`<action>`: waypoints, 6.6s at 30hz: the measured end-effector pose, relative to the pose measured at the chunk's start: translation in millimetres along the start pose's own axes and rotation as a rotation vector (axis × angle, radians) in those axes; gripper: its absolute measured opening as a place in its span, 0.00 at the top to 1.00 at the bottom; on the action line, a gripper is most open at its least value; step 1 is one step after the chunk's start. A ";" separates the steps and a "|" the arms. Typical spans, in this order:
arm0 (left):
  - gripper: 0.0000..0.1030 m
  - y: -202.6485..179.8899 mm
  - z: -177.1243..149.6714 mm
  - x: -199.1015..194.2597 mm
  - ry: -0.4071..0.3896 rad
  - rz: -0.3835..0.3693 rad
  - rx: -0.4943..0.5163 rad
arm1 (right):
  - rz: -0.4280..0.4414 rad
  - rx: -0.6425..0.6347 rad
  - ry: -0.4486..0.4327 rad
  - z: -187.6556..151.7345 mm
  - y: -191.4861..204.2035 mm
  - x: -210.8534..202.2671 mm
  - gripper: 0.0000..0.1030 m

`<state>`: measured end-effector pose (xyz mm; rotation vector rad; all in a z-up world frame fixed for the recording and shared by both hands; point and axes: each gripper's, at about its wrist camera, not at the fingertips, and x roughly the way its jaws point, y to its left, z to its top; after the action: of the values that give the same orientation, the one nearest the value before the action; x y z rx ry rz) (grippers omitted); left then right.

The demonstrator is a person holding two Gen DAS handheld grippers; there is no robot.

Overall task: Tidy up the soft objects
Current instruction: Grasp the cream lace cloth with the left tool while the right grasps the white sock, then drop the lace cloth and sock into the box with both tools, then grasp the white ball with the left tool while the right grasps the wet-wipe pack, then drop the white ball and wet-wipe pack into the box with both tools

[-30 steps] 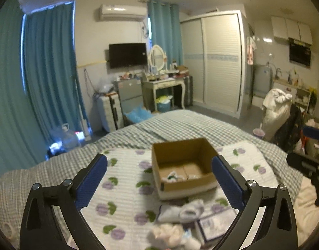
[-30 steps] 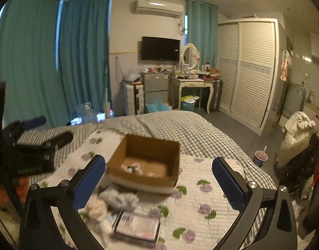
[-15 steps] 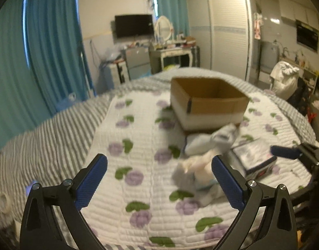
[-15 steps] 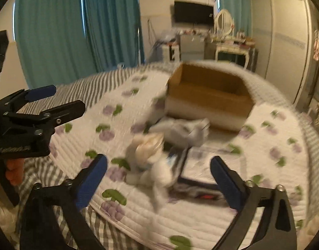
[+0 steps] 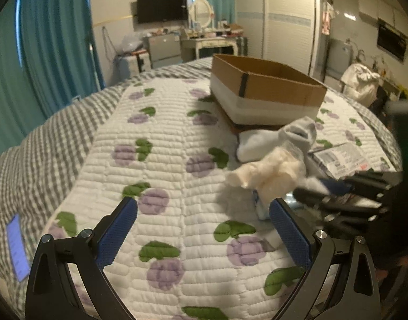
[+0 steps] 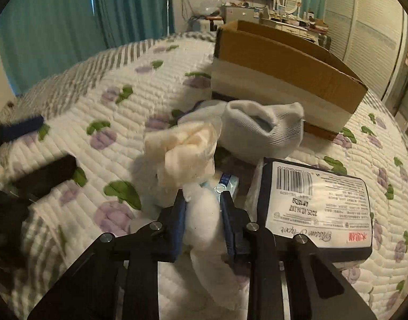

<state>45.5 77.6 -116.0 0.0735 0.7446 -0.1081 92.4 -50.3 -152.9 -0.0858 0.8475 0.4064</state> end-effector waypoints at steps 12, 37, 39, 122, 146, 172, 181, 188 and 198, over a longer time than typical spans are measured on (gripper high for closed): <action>0.03 -45.6 23.9 47.0 0.045 -0.138 0.030 | -0.095 0.073 -0.156 27.4 -57.6 -51.5 0.76; 0.68 -74.4 64.6 -22.4 -0.046 -0.137 0.125 | -0.063 0.125 -0.263 21.1 -74.2 -117.7 0.76; 0.68 -77.7 78.7 -38.5 -0.081 -0.146 0.128 | -0.064 0.119 -0.290 28.3 -75.0 -131.1 0.76; 0.07 -82.2 -13.0 30.1 0.054 -0.009 -0.036 | -0.134 0.305 0.041 -37.6 -126.0 -18.6 0.12; 0.57 -94.3 -29.0 59.2 0.180 -0.105 0.024 | -0.036 0.221 -0.050 -38.2 -101.8 -32.1 0.59; 0.69 -78.8 55.9 -39.5 -0.026 -0.132 0.041 | -0.118 0.213 -0.289 17.6 -104.3 -143.4 0.61; 0.69 -63.4 135.8 -28.6 -0.134 -0.120 0.027 | -0.150 0.148 -0.376 94.4 -112.6 -146.4 0.61; 0.69 -66.7 196.4 4.2 -0.188 -0.093 0.072 | -0.154 0.147 -0.414 154.5 -135.1 -118.9 0.61; 0.68 -79.7 226.4 88.7 -0.139 -0.087 0.114 | -0.155 0.188 -0.330 191.5 -182.9 -38.4 0.61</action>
<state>252.5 -31.6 -12.6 0.1406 0.6026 -0.2365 275.8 -186.0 -13.1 0.0875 0.5449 0.1861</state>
